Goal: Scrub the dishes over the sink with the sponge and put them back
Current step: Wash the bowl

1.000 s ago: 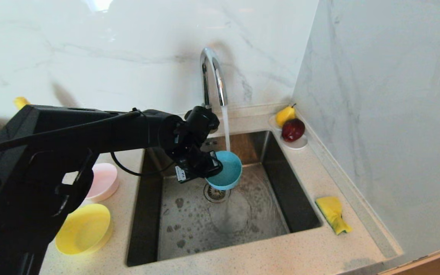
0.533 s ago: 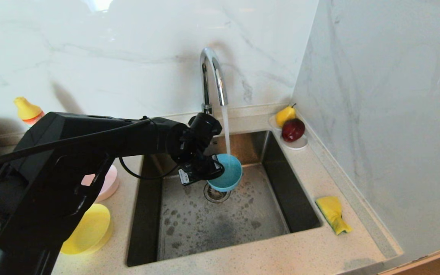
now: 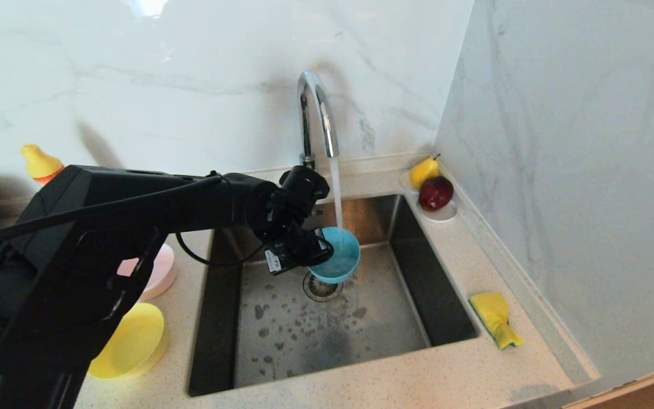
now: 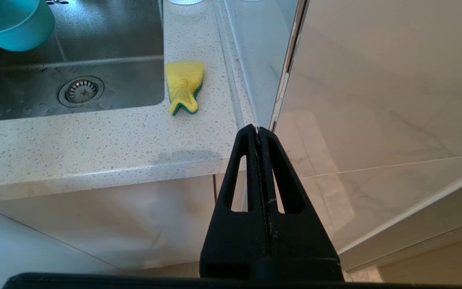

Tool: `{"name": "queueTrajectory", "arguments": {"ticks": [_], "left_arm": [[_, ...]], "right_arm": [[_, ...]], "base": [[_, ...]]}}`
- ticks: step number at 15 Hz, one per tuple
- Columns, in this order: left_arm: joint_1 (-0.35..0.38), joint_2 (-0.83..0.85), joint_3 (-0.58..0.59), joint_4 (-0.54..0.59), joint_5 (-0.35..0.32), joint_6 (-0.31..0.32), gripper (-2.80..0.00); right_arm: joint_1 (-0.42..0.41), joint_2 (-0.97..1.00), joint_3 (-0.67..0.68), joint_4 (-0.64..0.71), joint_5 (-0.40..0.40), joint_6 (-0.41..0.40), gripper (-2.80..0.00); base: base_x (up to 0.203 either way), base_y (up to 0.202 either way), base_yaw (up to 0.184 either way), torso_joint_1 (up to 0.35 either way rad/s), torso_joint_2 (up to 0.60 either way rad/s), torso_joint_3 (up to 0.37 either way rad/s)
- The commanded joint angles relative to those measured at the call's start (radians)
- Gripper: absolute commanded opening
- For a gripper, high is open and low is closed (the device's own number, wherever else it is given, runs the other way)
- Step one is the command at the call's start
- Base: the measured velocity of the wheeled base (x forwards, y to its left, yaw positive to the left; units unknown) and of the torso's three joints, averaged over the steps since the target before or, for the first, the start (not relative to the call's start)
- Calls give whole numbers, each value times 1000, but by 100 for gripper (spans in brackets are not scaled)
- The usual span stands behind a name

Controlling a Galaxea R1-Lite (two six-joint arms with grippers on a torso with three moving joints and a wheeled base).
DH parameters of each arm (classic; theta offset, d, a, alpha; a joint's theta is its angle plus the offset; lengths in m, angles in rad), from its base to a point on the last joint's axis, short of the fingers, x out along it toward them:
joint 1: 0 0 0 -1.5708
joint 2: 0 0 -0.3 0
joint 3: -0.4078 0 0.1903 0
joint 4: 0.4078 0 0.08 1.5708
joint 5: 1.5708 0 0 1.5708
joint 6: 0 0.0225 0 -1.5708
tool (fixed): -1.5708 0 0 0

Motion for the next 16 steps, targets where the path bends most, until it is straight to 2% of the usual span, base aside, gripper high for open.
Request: {"name": "queueTrajectory", "arguments": {"ticks": [1,4,7,11,14,16], "left_arm": [[0,-2,0,5,1,-4,-280],[0,-41,5,22,1,-1,-280],[15,-143,62,102,8,7,-280],[58,-374,238,118,122,57,-280],[100,-559,366,55,172,117,-280],[123,-655,450,-27,237,170,-280]], "right_arm": [[1,0,0,-1,0,0,-280],[1,0,0,-1,0,0,-280],[-1,0,0,-1,0,0,-280],[1,0,0,-1,0,0,-280],[1,0,0,-1,0,0,-280],[1,0,0,-1,0,0,-280]], "base": [[0,0,0,0,0,0],[0,0,0,0,0,0],[0,0,0,0,0,0],[0,0,0,0,0,0],[0,0,0,0,0,0],[0,0,0,0,0,0]]}}
